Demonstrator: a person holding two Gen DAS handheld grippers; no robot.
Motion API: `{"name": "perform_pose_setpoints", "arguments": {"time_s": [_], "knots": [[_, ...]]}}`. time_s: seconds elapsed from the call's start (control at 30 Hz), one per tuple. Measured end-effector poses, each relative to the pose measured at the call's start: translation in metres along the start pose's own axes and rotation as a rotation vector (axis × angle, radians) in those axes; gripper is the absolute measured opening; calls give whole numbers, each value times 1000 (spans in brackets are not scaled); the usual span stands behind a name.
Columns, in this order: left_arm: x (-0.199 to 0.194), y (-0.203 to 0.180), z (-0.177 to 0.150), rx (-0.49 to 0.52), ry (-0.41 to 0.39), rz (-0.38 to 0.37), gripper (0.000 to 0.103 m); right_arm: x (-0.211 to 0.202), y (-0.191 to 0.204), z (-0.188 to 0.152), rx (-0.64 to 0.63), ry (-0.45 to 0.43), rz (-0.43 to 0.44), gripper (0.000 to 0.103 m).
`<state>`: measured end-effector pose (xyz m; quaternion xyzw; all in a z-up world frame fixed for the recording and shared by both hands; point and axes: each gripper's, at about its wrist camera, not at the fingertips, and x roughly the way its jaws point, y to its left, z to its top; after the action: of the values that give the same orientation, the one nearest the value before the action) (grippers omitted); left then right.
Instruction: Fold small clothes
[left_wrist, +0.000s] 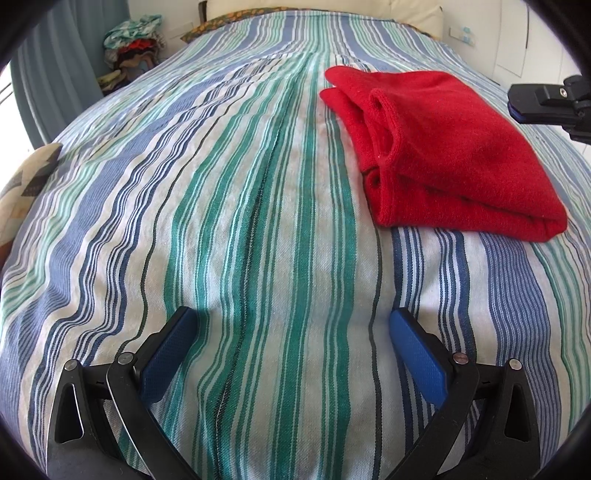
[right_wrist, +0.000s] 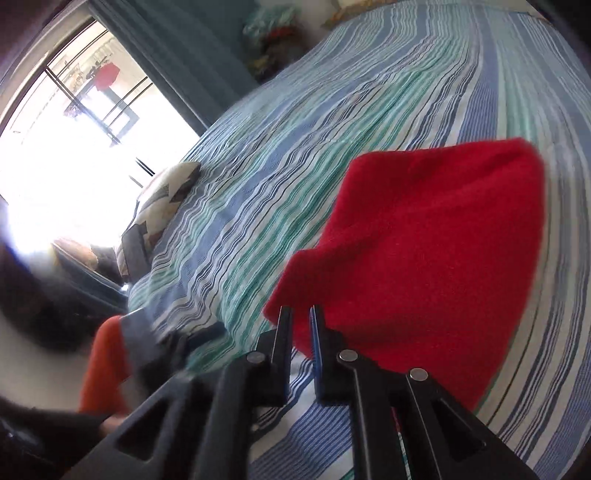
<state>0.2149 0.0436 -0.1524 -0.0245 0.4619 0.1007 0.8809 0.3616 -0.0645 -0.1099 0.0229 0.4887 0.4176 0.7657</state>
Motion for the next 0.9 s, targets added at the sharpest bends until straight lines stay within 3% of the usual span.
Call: {"name": "perform_pose_setpoints", "arguments": {"time_s": [0.1,0.2,0.23,0.37,0.4,0.43,0.47,0.5,0.6,0.73,0.83,0.9], "knots": [[0,0,0,0,0,0,103,-9,-27,-16,84,-31,-49,11],[0,0,0,0,-2,-1,103,3,-60,-47,165,32,-113,11],[0,0,0,-1,-4,-1,103,10,-66,-57,189,59,-104,11],[0,0,0,0,-5,3,103,0,-59,-74,213,31,-73,14],[0,-1,0,0,-5,4,103,-6,-57,-78,215,28,-72,28],[0,-1,-1,0,-5,4,103,-13,-54,-82,205,19,-80,48],[0,-1,0,0,-5,4,103,-19,-49,-86,186,7,-92,57],[0,-1,-1,0,-5,4,103,-27,-44,-92,161,-8,-118,65],[0,-1,-1,1,-5,4,103,-47,-34,-110,112,-54,-225,65],[0,-1,-1,1,-6,5,103,-76,-36,-139,158,-149,-347,66],[-1,-1,0,1,-8,7,103,-87,-37,-163,143,-196,-543,75],[-2,-1,-1,0,-10,8,103,-85,-42,-178,135,-178,-652,75]]}}
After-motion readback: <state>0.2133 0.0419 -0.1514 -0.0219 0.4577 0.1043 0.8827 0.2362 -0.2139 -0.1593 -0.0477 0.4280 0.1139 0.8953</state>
